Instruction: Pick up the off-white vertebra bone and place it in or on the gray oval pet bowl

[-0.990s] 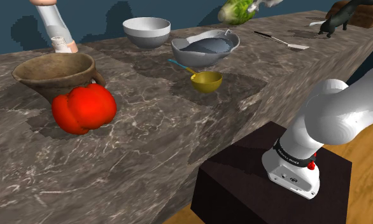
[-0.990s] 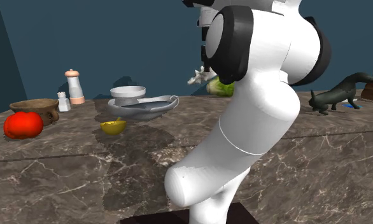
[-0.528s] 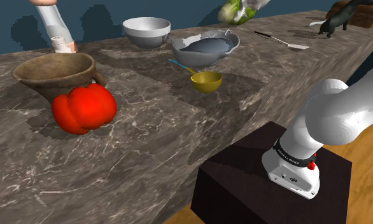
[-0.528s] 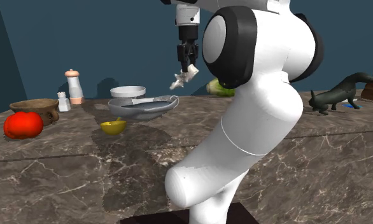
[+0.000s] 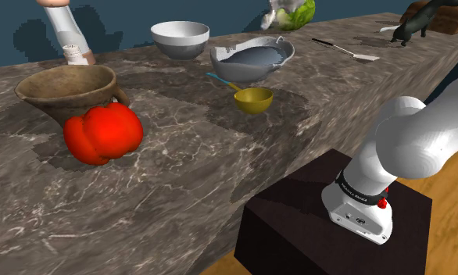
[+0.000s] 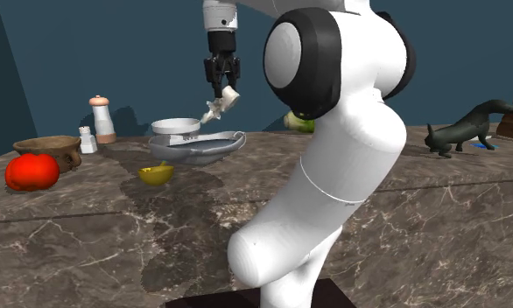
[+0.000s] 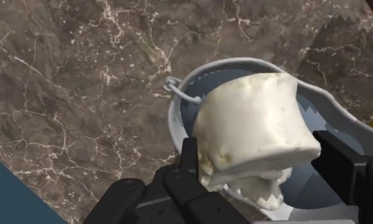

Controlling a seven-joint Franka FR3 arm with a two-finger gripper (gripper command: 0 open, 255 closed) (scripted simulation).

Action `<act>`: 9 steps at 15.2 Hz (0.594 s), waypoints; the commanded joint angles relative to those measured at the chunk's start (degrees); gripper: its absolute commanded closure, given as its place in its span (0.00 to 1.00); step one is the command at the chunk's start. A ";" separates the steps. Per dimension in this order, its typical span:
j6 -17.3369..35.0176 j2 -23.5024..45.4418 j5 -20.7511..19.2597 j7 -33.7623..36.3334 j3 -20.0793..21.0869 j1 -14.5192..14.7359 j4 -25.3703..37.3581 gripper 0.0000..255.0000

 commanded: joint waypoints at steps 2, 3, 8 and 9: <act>-0.06 2.51 1.46 4.16 3.00 1.04 2.26 1.00; -0.10 3.39 1.87 5.51 3.98 1.39 3.10 1.00; 3.83 1.21 1.85 5.74 3.94 1.38 -3.02 1.00; 4.61 0.81 1.84 5.79 3.94 1.38 -4.19 1.00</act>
